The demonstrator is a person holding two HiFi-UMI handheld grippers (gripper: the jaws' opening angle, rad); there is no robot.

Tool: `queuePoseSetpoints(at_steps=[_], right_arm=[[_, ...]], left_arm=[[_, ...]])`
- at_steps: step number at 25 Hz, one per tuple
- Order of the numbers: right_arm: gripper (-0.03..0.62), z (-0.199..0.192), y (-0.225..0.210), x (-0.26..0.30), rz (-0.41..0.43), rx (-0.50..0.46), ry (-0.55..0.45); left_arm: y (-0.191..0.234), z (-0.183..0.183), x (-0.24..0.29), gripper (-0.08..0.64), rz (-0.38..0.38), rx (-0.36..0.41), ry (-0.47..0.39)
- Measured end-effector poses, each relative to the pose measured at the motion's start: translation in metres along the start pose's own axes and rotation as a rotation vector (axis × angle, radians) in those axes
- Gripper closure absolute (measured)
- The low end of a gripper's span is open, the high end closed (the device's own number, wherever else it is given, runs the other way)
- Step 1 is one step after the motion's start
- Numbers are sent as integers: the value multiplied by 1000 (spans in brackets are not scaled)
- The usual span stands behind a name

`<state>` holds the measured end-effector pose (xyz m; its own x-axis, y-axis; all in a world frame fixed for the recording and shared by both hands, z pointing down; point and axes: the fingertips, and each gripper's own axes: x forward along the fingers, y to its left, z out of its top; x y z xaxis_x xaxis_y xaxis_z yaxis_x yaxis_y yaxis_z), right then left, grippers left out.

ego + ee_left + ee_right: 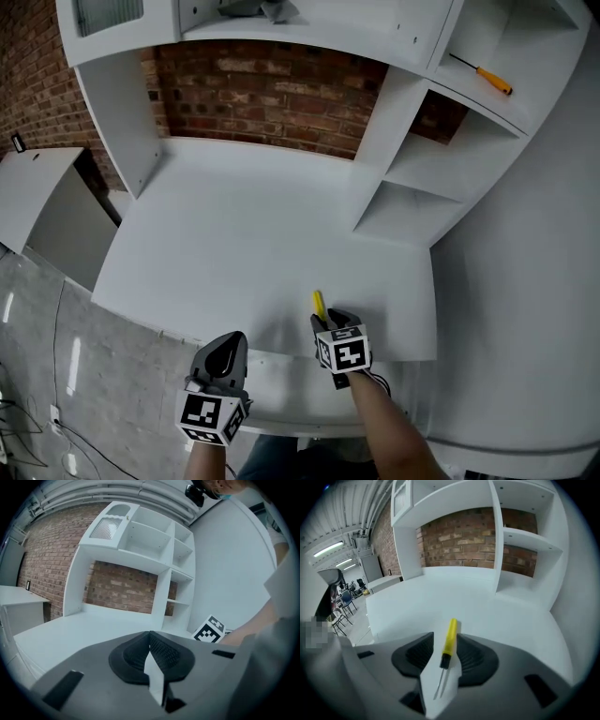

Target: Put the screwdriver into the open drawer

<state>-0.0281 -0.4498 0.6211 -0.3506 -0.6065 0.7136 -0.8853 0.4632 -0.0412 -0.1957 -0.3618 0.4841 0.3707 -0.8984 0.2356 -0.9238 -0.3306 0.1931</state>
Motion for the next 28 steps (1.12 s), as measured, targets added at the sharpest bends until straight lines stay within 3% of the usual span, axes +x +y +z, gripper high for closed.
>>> queuePoseSetpoints(at_steps=[5,7,10,18,28], right_arm=[[435,-6,-5,21,-27,-28,75],[516,-7,-6,23,-46,-35,89],[517,-5,-6,20,-55,-25,86],[518,12,-5,-20,-47,-48,5],[518,24,-11,-116,-11,-49,-159]], left_arm=[[11,-8,7,548,5,-25,6],[16,-11,6,548,20,-28,10],[16,-14,2,548,20,-38,29],[0,-2,-12,548,14,-29,3],[-37,30,-34,548,4,27,-81]])
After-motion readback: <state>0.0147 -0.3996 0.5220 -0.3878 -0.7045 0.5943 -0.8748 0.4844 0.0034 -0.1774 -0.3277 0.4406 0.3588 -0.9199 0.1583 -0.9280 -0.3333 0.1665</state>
